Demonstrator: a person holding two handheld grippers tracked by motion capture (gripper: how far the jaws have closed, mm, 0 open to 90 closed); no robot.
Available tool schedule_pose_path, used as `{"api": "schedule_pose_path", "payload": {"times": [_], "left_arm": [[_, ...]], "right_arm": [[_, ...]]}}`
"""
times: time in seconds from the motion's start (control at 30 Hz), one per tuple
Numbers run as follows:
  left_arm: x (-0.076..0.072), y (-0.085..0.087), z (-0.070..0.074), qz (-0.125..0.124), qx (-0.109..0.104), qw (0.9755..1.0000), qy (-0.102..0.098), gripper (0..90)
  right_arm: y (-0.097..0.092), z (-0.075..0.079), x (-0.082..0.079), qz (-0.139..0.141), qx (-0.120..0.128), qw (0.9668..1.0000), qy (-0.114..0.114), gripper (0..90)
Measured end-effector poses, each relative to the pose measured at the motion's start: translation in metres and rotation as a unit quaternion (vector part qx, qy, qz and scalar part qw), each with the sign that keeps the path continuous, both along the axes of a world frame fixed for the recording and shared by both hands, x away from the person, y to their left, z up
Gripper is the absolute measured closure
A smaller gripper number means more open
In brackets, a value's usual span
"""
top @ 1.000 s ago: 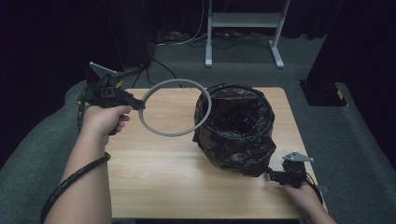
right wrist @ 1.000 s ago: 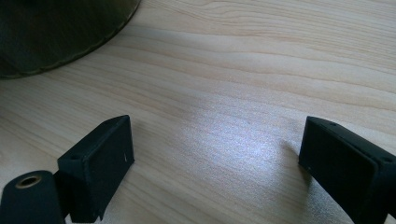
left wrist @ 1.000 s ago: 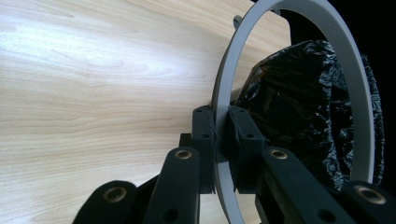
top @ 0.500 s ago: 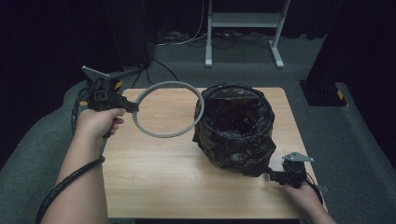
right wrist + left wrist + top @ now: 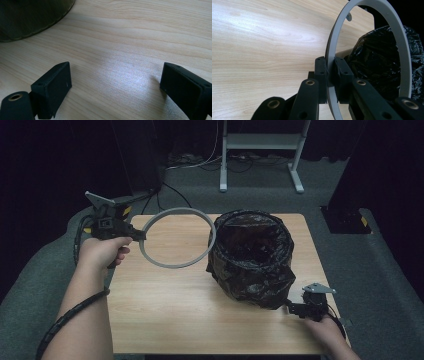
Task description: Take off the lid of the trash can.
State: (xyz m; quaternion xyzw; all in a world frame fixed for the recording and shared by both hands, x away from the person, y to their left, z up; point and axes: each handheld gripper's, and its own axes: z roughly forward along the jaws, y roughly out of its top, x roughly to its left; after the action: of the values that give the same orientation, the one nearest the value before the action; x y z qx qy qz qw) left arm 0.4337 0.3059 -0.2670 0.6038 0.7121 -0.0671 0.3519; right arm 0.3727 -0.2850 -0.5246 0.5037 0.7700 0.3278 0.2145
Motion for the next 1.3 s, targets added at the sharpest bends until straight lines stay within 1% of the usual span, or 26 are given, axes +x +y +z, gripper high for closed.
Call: {"api": "schedule_pose_path", "payload": {"times": [0.2, 0.3, 0.37, 0.93, 1.1, 1.2, 1.3], "left_arm": [[-0.002, 0.006, -0.001, 0.007, 0.000, 1.0000, -0.001, 82.0], [-0.003, 0.009, -0.002, 0.010, 0.004, 0.9999, 0.001, 82.0], [-0.003, 0.010, -0.005, 0.017, 0.002, 0.9998, 0.002, 82.0], [-0.002, 0.012, -0.023, 0.015, 0.006, 0.9998, 0.015, 81.9], [-0.002, 0.011, -0.030, 0.014, 0.006, 0.9997, 0.017, 82.0], [-0.001, 0.011, -0.036, 0.014, 0.013, 0.9995, 0.023, 81.9], [-0.001, 0.011, -0.039, 0.015, 0.013, 0.9995, 0.025, 81.8]], "right_arm": [[0.000, 0.000, 0.000, 0.000, 0.000, 1.0000, 0.000, 9.8], [0.000, 0.000, 0.000, -0.001, 0.000, 1.0000, 0.000, 9.8], [0.000, 0.000, 0.000, -0.001, 0.000, 1.0000, 0.000, 9.8], [0.000, 0.000, 0.000, 0.000, 0.000, 1.0000, 0.000, 9.8], [0.000, 0.000, 0.000, 0.000, -0.001, 1.0000, 0.000, 9.8], [0.000, 0.000, 0.000, 0.000, 0.000, 1.0000, 0.000, 9.8], [0.000, 0.000, 0.000, 0.000, 0.000, 1.0000, 0.000, 9.8]]}}
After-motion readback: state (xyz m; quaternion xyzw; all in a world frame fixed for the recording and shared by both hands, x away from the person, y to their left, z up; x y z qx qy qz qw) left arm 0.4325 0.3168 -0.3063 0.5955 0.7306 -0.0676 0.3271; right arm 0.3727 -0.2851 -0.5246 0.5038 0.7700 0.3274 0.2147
